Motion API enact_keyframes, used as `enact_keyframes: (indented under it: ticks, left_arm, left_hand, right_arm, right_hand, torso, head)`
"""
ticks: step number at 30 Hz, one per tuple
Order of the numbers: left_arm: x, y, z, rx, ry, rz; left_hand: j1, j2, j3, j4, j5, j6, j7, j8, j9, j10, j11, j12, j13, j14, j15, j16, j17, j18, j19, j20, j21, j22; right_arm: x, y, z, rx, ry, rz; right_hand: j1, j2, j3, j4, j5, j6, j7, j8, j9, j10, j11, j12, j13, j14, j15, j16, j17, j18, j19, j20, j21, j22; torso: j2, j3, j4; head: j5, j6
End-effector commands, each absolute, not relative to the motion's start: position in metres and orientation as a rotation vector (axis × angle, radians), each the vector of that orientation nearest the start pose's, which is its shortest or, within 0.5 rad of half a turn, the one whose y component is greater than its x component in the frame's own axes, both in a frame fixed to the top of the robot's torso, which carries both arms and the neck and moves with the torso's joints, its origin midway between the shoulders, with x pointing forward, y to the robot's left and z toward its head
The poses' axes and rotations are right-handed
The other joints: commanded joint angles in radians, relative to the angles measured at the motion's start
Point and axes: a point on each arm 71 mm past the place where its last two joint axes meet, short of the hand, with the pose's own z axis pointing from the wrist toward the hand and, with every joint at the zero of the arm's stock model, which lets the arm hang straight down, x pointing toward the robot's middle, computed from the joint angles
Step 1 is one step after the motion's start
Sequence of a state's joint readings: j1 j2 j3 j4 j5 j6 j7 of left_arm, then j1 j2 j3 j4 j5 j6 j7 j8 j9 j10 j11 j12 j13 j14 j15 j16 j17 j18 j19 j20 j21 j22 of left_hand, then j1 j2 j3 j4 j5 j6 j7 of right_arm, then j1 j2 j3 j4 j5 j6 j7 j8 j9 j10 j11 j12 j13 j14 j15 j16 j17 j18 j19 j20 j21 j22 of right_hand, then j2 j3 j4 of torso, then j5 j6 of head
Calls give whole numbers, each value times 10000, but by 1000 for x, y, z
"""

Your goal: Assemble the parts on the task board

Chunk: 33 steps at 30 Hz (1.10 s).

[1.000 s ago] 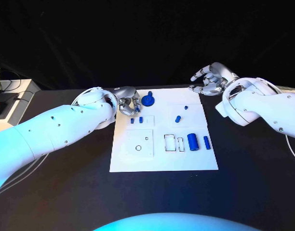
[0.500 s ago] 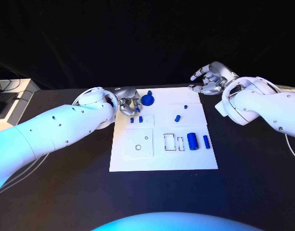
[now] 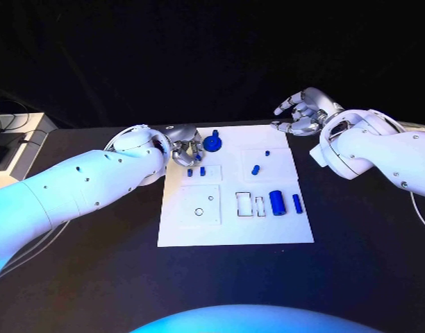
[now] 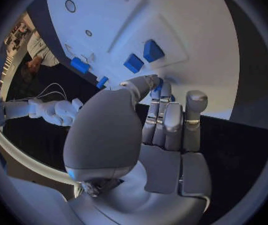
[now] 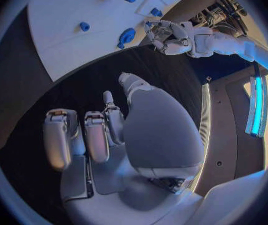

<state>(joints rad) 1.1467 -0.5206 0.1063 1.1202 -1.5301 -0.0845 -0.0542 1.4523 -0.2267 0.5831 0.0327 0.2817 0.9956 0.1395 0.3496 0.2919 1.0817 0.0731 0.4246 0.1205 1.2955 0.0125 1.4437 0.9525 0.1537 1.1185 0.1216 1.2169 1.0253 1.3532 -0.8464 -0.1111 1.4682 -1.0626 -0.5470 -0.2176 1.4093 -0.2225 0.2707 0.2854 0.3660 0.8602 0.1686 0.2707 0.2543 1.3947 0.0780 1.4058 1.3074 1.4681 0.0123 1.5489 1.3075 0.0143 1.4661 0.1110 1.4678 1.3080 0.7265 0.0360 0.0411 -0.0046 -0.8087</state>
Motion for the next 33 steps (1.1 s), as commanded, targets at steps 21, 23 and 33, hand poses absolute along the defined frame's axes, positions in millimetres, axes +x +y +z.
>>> enact_keyframes:
  ticks: [21, 23, 33]
  left_arm:
    - [551, 144, -207, 2138, 18071, -6011]
    - [551, 145, -206, 2102, 18063, -5976]
    - [551, 147, -205, 1946, 17957, -5851]
  left_hand:
    - [-178, 20, -195, -68, -20, -621, -64, -725, -120, -932, 252, 295, 386, -287, 181, 15, -468, -89, -261, 60, -221, -318]
    - [-172, 22, -190, -79, -18, -697, -86, -792, -135, -957, 253, 364, 438, -288, 187, 26, -464, -90, -248, 70, -214, -305]
    - [-176, 21, -205, -93, -20, -795, -82, -895, -155, -982, 230, 549, 567, -231, 173, 71, -368, -105, -169, 70, -158, -227]
  right_arm:
    - [519, -240, -134, 3495, 15207, 6191]
    - [519, -240, -134, 3497, 15207, 6188]
    - [519, -241, -134, 3497, 15222, 6180]
  right_hand:
    - [-29, -49, 42, 0, 35, -30, -32, 62, 14, 38, 20, -13, 805, 854, -82, -36, 1953, 115, 598, -51, 17, 1901]
    - [-29, -49, 42, 0, 35, -30, -32, 62, 14, 38, 20, -13, 805, 854, -82, -36, 1953, 115, 598, -51, 17, 1901]
    - [-35, -58, 56, -1, 36, -40, -32, 63, 13, 74, 20, 19, 838, 861, -83, -28, 1977, 114, 599, -53, 17, 1902]
  torso:
    - [8, -12, 7]
    - [10, -11, 1]
    - [0, -9, 7]
  head:
    - [-17, 36]
    - [-9, 28]
    - [-11, 32]
